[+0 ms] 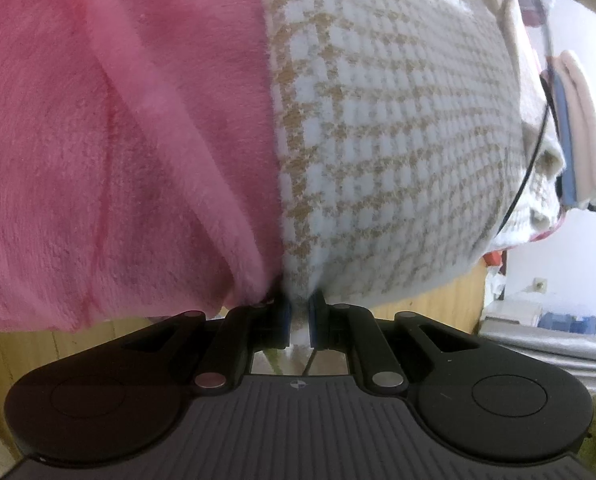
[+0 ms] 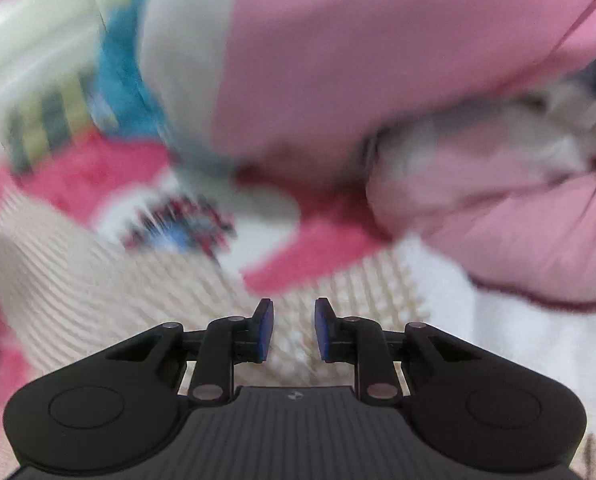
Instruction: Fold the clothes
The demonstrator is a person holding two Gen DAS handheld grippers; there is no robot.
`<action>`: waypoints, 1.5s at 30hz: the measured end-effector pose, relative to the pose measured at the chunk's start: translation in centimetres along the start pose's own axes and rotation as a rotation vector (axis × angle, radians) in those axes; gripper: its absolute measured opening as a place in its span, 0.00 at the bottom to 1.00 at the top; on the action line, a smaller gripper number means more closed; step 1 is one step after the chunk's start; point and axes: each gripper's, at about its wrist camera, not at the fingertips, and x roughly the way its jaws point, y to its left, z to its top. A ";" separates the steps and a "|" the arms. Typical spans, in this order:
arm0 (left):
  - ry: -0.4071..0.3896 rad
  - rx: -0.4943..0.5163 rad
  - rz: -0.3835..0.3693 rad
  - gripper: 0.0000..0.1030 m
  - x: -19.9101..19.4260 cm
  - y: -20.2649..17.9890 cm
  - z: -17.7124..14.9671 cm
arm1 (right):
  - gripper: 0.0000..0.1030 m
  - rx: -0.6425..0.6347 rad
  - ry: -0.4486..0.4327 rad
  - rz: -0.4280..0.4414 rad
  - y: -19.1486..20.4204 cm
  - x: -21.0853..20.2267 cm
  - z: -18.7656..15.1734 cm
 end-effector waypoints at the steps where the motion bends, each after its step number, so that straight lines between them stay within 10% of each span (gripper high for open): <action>1: 0.003 0.005 0.004 0.07 -0.2 0.1 0.3 | 0.22 -0.007 0.022 -0.047 -0.1 1.6 -0.6; 6: 0.012 0.038 0.016 0.08 -0.4 -0.2 0.7 | 0.21 0.134 -0.016 -0.167 -2.3 -0.6 -0.9; 13: 0.029 0.063 0.021 0.09 -1.1 0.0 1.5 | 0.23 0.131 0.087 -0.034 -2.6 -9.8 -5.3; 23: 0.054 0.088 0.052 0.11 -1.0 -1.1 2.6 | 0.34 0.779 0.054 0.174 -10.4 -3.4 -8.2; 34: 0.071 0.076 0.045 0.11 -1.5 0.1 2.7 | 0.26 0.621 0.132 0.181 -8.1 -4.4 -8.6; 39: 0.095 0.084 0.033 0.12 -2.0 0.8 3.0 | 0.15 0.272 0.077 -0.114 -4.3 -6.0 -8.7; 45: 0.128 0.095 0.013 0.22 -3.4 2.3 4.1 | 0.15 0.364 0.025 0.071 -2.7 -15.4 -12.3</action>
